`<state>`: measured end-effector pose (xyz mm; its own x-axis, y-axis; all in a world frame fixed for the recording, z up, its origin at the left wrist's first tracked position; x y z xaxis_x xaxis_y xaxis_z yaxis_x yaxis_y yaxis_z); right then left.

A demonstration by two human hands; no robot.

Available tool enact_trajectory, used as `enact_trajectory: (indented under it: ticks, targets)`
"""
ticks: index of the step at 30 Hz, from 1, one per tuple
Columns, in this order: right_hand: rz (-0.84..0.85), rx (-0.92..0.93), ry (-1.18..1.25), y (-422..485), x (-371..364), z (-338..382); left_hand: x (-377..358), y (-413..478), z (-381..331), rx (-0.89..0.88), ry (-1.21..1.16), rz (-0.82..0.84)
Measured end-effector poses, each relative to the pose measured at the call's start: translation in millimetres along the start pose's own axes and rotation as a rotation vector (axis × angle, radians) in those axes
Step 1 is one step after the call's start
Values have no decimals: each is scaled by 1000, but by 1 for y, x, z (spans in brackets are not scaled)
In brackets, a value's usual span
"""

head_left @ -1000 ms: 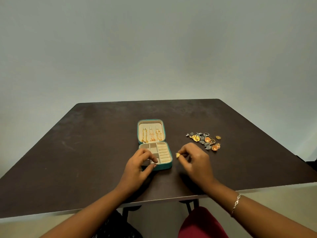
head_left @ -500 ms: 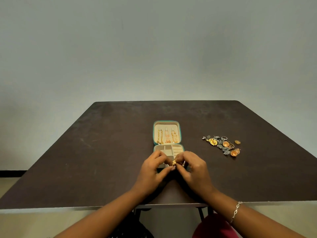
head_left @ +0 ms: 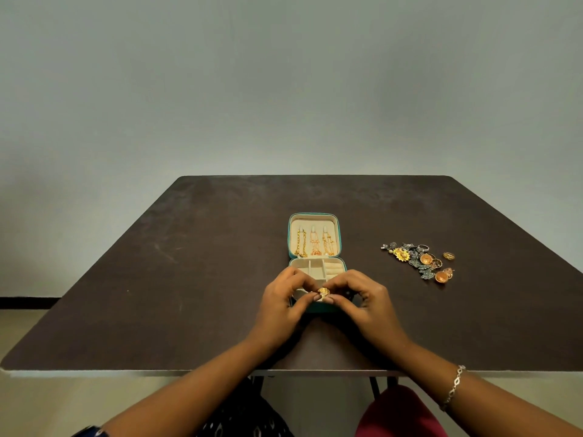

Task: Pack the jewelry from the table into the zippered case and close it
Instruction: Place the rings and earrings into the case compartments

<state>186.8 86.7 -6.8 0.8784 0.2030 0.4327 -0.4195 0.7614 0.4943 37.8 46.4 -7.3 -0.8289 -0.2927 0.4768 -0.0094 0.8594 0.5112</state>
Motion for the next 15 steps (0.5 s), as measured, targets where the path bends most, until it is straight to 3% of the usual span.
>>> enact_trajectory:
  ticks: [10, 15]
  targets:
    - [-99, -39, -119, 29, 26, -6, -1, 0, 1, 53, -16, 25]
    - [21, -139, -302, 61, 37, -18, -1, 0, 1, 71, -4, 36]
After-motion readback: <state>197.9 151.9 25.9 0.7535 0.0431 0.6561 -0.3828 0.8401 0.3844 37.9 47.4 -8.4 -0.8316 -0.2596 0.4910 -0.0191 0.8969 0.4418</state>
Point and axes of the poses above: each hand's wrist, its own y-axis towards the middle knuckle, its own x-axis out of the back of the hand, z = x × y, the point moved 3 cm from there along y, towards the middle knuckle, and after that the axes turned 3 degrees about -x, right-handed, at the moved point
